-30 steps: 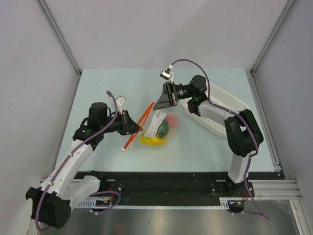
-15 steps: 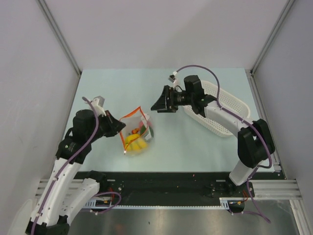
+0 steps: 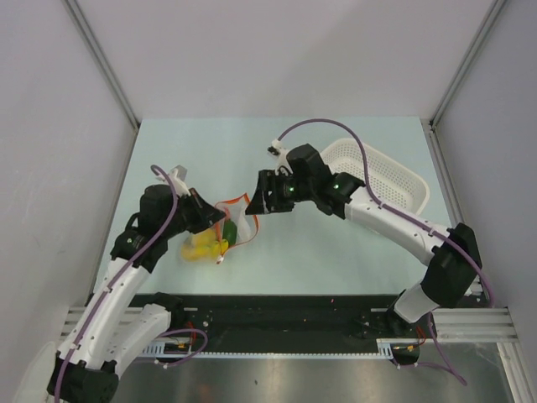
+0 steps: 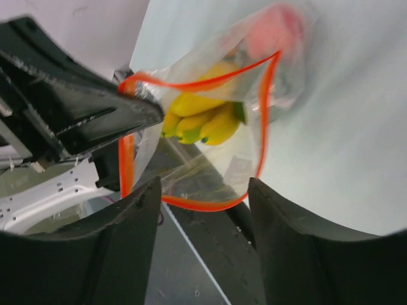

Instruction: Open the zip-top bag and remove the fake food

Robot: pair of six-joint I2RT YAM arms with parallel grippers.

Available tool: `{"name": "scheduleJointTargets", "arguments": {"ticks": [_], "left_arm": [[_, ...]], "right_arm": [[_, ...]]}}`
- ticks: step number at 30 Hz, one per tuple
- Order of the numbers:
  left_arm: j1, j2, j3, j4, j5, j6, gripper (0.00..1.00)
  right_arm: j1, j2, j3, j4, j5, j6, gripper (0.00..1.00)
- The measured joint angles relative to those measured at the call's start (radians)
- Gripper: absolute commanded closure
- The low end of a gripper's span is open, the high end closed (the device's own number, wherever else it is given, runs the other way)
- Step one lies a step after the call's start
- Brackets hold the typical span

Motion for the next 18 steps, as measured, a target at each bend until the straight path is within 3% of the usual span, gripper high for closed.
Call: {"name": "scheduleJointTargets", "arguments": {"ticks": [3,18], "left_arm": [[-0.004,0.023,-0.010,0.032,0.022,-0.022,1.00],[-0.063,0.053,-0.061,0.119,0.080,-0.108,1.00]], "right_arm": [[0.055,0.002,0.000,-0.014,0.012,-0.004,0.50],[0.109,0.172,0.002,0.022,0.037,0.080,0.53]]}}
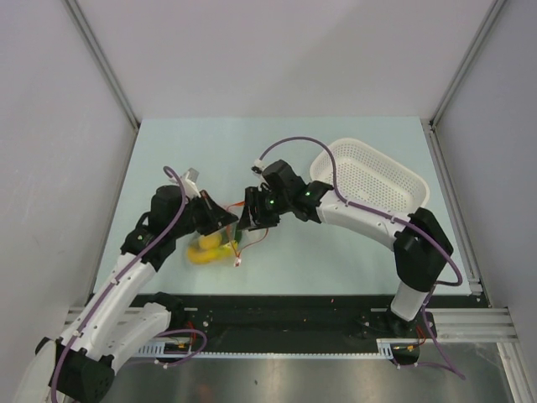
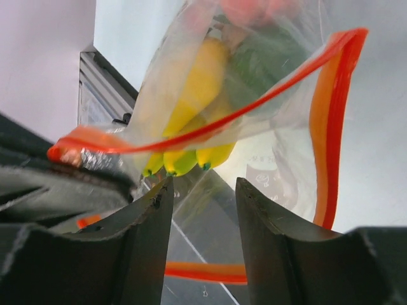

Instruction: Open the zip-top bag and remove the fake food

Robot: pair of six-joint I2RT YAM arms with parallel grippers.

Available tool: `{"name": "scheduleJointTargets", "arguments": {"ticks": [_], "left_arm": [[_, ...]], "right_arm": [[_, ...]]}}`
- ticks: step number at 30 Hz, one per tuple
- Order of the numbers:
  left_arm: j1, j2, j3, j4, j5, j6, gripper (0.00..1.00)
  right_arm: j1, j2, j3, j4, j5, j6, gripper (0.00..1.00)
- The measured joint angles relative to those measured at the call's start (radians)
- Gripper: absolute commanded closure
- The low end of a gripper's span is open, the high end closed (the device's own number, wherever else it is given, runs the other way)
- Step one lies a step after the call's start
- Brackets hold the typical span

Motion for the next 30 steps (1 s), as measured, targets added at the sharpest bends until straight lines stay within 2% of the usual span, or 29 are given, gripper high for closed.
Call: {"name": "scheduleJointTargets", "arguments": {"ticks": [10,30], "left_arm": [[-0.012,0.021,-0.008,0.019,0.025,-0.021,1.00],[-0.040,0.058,-0.032,0.049,0.027,-0.052,1.00]], "right_arm": [[0.008,0.083,0.000,0.039,-0.027,0.039,0.50],[0.035,0.103,-0.127,0.173,-0.093,0.116,0.40]]}}
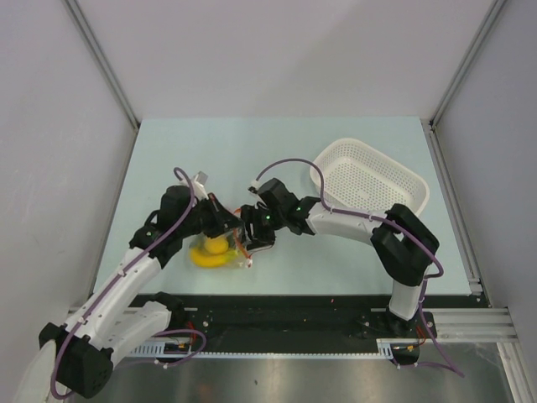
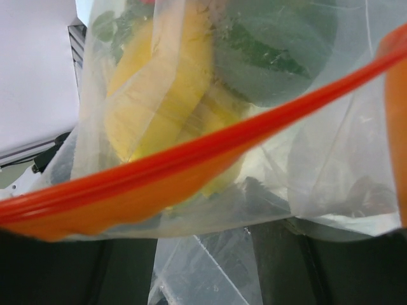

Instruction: Open the zip-top bag and remove the fake food

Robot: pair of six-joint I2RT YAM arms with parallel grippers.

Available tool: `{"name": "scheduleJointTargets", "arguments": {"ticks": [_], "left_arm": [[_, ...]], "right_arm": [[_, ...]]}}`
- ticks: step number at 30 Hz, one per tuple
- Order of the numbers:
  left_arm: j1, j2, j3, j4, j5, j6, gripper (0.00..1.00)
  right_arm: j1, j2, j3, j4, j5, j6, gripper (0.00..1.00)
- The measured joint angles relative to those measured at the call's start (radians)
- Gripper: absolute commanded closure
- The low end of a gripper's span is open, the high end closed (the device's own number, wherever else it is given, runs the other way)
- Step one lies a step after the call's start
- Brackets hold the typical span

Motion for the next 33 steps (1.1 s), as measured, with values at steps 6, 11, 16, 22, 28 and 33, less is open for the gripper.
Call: {"name": "scheduleJointTargets", "arguments": {"ticks": [6,11,16,22,28,33], "left_arm": [[-0.012,0.001,-0.015,0.002,-0.014,-0.010,1.00],[-0.032,0.001,-0.029,-0.006,-0.058,-0.018,1.00],[-0.058,0.000,-0.043,-0.027,-0.098,-0.023,1.00],[-0.078,-0.034,-0.068,-0.050,-0.108,-0.034,1.00],[-0.093,-0.087,-0.074,-0.039,-0.091,-0.051,1.00],[-0.096,-0.098,-0.066,-0.042,-0.087,-0.032,1.00]], "right_arm": [[0.000,0.010,-0.034,0.063,-0.024,0.050,0.41],[0.003,0.036,-0.043,0.112,-0.043,0.101,0.44],[0.010,0.061,-0.050,0.147,-0.053,0.143,0.51],[0.023,0.069,-0.050,0.165,-0.039,0.176,0.90],[0.030,0.069,-0.051,0.145,0.005,0.167,1.00],[0.029,0.012,-0.049,0.042,0.061,0.108,1.00]]}}
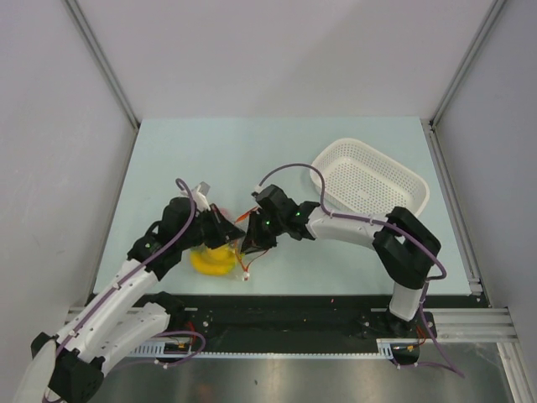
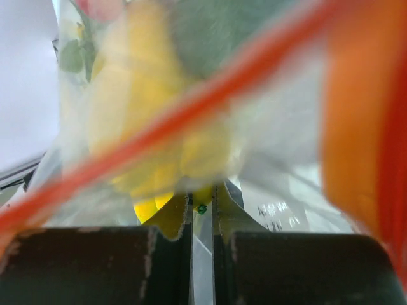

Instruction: Open the zip-top bag and remove the fake food

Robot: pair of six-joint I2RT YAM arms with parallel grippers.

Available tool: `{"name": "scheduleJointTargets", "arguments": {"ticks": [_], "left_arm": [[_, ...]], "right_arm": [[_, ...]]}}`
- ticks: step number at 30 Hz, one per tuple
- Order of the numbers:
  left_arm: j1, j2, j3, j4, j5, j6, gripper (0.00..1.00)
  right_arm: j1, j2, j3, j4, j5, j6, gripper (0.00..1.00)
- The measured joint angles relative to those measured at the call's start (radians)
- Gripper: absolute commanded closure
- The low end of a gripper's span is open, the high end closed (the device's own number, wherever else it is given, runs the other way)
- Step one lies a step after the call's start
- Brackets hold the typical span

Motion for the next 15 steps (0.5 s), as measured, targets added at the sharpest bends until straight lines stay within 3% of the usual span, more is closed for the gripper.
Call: {"name": "scheduleJointTargets", "arguments": {"ticks": [7,15], "left_arm": [[-0.002,0.008,0.050,-0.010,-0.001,0.053,1.00],[-0.002,0.056,0.064,0.006,0.000,0.071,1.00]], "right_arm": [[0.002,-0.080,0.124,-0.269,0.107,-0.119,1.00],[0.017,-0.080,0.245,-0.451,0.218,-0.238,0.99]]}}
